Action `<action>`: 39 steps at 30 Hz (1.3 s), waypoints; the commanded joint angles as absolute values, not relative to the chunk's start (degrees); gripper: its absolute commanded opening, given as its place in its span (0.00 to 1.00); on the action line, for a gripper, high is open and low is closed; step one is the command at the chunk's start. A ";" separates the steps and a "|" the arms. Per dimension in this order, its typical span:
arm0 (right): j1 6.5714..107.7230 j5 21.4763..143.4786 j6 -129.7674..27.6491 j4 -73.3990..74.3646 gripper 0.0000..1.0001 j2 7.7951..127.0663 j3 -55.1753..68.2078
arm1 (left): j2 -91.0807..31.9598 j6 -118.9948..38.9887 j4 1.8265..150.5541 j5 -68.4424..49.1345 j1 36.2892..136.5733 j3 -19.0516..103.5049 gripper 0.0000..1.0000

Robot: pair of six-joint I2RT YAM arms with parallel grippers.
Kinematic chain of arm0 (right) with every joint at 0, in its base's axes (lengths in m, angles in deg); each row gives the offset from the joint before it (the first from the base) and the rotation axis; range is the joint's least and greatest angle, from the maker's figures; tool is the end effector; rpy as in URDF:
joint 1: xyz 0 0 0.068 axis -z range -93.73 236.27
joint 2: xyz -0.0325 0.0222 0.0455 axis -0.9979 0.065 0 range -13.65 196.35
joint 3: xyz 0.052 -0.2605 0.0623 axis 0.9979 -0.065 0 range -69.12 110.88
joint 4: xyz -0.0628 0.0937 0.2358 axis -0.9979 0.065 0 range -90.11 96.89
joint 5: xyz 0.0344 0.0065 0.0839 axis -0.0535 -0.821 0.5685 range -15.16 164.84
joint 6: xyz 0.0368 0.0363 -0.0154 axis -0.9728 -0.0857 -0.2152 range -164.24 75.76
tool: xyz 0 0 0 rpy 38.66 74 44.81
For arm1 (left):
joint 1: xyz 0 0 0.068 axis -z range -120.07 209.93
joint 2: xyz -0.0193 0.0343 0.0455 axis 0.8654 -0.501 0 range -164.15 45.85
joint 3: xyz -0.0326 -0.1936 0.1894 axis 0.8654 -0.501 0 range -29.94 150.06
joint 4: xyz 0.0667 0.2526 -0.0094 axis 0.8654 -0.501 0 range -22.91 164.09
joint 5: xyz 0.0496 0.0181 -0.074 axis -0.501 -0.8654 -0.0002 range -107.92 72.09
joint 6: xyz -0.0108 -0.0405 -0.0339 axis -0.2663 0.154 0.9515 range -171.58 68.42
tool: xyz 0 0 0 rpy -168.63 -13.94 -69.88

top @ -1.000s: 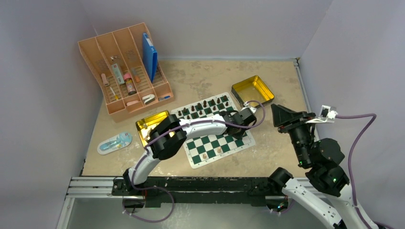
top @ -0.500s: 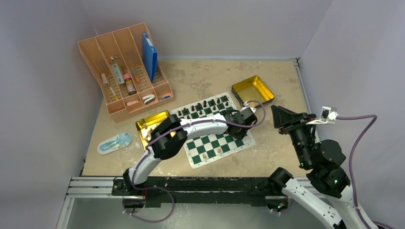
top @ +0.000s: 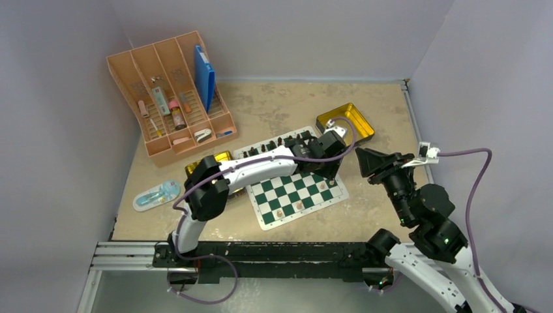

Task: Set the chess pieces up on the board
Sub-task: Pick up the chess piece from the storage box.

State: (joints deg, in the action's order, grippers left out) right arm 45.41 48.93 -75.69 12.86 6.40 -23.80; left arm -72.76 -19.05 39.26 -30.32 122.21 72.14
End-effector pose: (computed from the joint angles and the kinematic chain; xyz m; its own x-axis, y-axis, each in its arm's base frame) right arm 0.0643 0.0349 0.3854 -0.0012 0.6195 -0.7850 -0.3108 0.7459 0.5891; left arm 0.2238 -0.4092 0.2482 -0.7377 0.2746 -0.6168 0.4809 0.8549 -0.1945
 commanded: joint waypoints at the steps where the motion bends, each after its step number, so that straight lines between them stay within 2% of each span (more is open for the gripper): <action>1: 45.23 52.19 -76.27 9.75 0.38 7.48 -23.91 | -68.35 -17.05 39.35 -30.30 118.08 71.92 0.56; 15: 45.25 56.53 -78.05 8.85 0.38 15.48 -26.01 | -57.58 -16.37 25.70 -33.87 104.02 67.53 0.56; 25: 45.31 60.29 -74.22 7.71 0.43 22.21 -24.37 | -47.51 -15.11 24.53 -35.48 91.99 55.39 0.56; 30: 45.31 62.08 -73.68 7.29 0.52 24.22 -25.41 | -42.11 -14.51 24.85 -37.23 87.49 48.31 0.56; 35: 45.32 62.91 -73.11 7.96 0.72 26.99 -24.02 | -38.92 -14.09 24.64 -39.12 82.17 45.88 0.56; 39: 45.26 65.25 -73.79 5.76 0.78 26.88 -24.91 | -35.56 -12.26 26.04 -39.71 79.03 41.29 0.56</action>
State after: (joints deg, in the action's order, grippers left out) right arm 45.41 62.41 -74.20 9.91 27.58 -26.09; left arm -40.13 -14.63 24.70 -37.55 81.73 44.71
